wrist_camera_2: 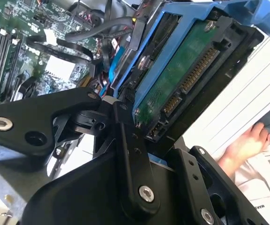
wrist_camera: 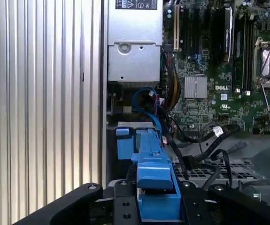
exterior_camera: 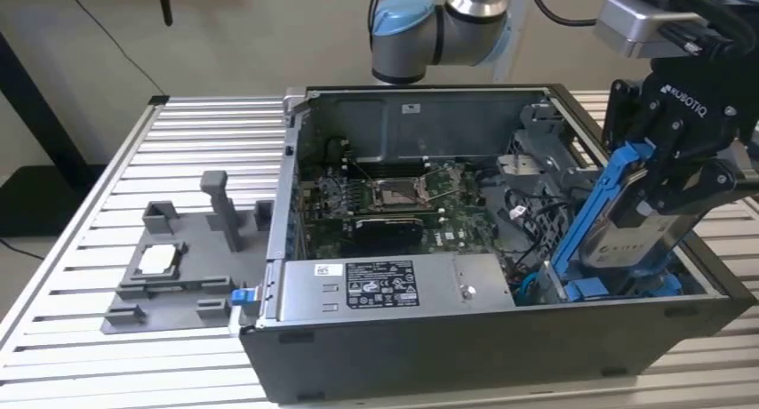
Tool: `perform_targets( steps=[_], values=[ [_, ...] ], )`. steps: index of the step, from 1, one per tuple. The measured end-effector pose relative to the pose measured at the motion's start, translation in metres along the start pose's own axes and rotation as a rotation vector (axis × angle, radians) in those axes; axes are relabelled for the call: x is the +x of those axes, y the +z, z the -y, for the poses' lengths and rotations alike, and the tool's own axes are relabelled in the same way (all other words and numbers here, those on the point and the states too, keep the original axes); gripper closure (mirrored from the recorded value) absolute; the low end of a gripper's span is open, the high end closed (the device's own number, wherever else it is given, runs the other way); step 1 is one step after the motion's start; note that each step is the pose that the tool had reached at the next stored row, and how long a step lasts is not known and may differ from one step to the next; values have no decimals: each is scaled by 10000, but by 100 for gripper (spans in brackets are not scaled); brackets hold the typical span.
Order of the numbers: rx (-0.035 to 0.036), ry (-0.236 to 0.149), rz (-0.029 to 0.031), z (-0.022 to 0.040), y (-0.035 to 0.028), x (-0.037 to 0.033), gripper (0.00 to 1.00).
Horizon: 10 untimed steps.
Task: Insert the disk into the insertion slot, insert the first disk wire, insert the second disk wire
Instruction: 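Insert the disk into the insertion slot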
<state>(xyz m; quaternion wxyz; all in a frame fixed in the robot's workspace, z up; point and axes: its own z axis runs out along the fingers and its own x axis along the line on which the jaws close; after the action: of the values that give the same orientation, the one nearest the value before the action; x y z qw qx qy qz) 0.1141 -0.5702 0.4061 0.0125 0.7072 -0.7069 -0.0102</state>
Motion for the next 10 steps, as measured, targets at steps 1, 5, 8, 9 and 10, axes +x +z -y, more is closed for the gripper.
perform_targets(
  steps=[1, 5, 8, 9, 10],
  values=[
    [0, 0, 0, 1, 18, 0, 67],
    [0, 0, -1, 3, 89, -3, 67],
    [-1, -1, -2, 5, 145, -5, 67],
    [0, -1, -2, 6, 162, -5, 67],
    [0, -1, -1, 6, 180, -6, 67]
  ],
)
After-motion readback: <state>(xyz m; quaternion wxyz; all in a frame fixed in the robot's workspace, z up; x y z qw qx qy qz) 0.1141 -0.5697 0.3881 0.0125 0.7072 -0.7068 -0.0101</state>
